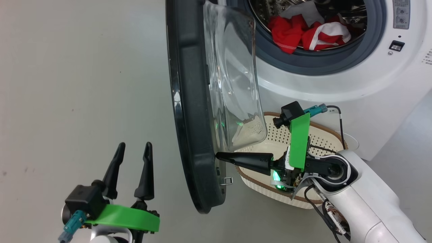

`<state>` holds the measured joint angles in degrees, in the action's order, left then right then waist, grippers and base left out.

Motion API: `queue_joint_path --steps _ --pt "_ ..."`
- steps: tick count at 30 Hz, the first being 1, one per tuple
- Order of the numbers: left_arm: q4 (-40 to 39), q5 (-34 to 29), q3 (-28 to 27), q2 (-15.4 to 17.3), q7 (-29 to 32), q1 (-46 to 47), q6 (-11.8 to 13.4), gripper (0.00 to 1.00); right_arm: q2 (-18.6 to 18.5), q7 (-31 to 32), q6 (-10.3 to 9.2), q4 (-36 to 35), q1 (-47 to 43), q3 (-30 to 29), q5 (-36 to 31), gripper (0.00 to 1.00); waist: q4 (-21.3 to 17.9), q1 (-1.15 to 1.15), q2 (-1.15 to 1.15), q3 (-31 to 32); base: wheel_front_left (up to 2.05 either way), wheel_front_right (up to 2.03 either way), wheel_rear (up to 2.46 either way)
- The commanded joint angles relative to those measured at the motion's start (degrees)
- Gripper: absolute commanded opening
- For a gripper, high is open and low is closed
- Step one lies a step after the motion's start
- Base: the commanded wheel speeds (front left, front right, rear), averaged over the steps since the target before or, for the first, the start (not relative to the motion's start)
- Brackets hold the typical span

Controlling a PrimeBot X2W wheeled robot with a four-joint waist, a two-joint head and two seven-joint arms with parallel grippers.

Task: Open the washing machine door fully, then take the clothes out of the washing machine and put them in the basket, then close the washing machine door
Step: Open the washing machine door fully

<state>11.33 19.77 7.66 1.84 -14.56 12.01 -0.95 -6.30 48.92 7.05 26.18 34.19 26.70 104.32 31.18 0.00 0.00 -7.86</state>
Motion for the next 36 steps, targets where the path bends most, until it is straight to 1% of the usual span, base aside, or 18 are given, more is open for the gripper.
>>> queue_joint_path --steps 1,7,13,16,17,18,19,20,21,24,26,31,36 --pt "-1.54 0.63 -1.91 1.04 -0.44 0.27 0.52 1.0 1.67 0.01 0.44 -1.36 0.48 0.93 0.68 0.0 0.14 0.0 0.0 -0.11 0.0 0.0 0.0" --pt "-1.79 0.99 -2.11 1.04 -0.44 -0.08 0.59 1.0 1.66 -0.35 0.44 -1.27 0.75 1.51 0.29 0.0 0.2 0.0 0.0 -0.14 0.0 0.0 0.0" --pt "-1.48 1.32 -2.12 1.04 -0.44 -0.39 0.31 1.0 0.82 -3.64 0.44 -3.24 -0.14 0.7 -2.41 0.0 0.09 0.0 0.0 0.22 0.0 0.0 0.0" --pt "-2.88 1.51 -2.77 1.04 -0.44 -0.14 0.33 1.0 -0.06 -6.14 0.44 -4.78 -1.11 0.13 -4.66 0.0 0.03 0.0 0.0 0.34 0.0 0.0 0.0" --pt "-3.17 1.54 -2.83 1.04 -0.44 -0.28 0.3 1.0 -0.24 -7.08 0.44 -5.33 -1.59 -0.27 -5.14 0.15 -0.01 0.0 0.0 0.44 0.0 0.0 0.0" --pt "-3.38 1.51 -2.83 1.04 -0.44 -0.42 0.22 1.0 -0.44 -8.14 0.44 -5.96 -2.06 -0.72 -5.69 0.38 -0.04 0.0 0.0 0.54 0.0 0.0 0.0" --pt "-3.49 1.49 -2.83 1.04 -0.44 -0.57 0.17 1.0 -0.63 -9.02 0.44 -6.68 -2.57 -1.13 -6.11 0.58 -0.08 0.0 0.0 0.66 0.0 0.0 0.0" --pt "-3.39 1.55 -2.78 1.04 -0.44 -0.74 0.1 1.0 -0.88 -9.8 0.44 -7.51 -3.12 -1.49 -6.58 0.82 -0.12 0.0 0.0 0.8 0.0 0.0 0.0" --pt "-3.26 1.59 -2.72 1.04 -0.44 -0.82 0.05 1.0 -1.19 -10.78 0.44 -8.35 -3.7 -1.9 -7.2 1.0 -0.16 0.0 0.0 0.95 0.0 0.0 0.0" --pt "-2.78 2.48 -2.62 1.04 -0.44 -0.91 0.02 1.0 -2.28 -14.54 0.44 -11.1 -5.36 -3.11 -10.0 1.0 -0.29 0.0 0.0 1.38 0.0 0.0 0.0" --pt "-2.27 2.29 -2.42 1.04 -0.44 -0.97 -0.05 1.0 -3.52 -18.56 0.44 -12.55 -6.37 -3.68 -13.92 1.0 -0.4 0.0 0.0 1.63 0.0 0.0 0.0" --pt "-2.14 1.75 -2.13 1.04 -0.44 -1.09 -0.73 1.0 -7.19 -31.56 0.44 -15.1 -8.18 -2.22 -29.27 1.0 -0.83 0.0 0.0 2.33 0.0 0.0 0.0" --pt "-2.13 -0.11 -2.15 1.04 -0.44 -2.12 -0.83 1.0 -9.13 -43.29 0.44 -14.24 -10.4 0.32 -42.52 1.0 -1.35 0.0 0.0 3.56 0.0 0.0 0.0"
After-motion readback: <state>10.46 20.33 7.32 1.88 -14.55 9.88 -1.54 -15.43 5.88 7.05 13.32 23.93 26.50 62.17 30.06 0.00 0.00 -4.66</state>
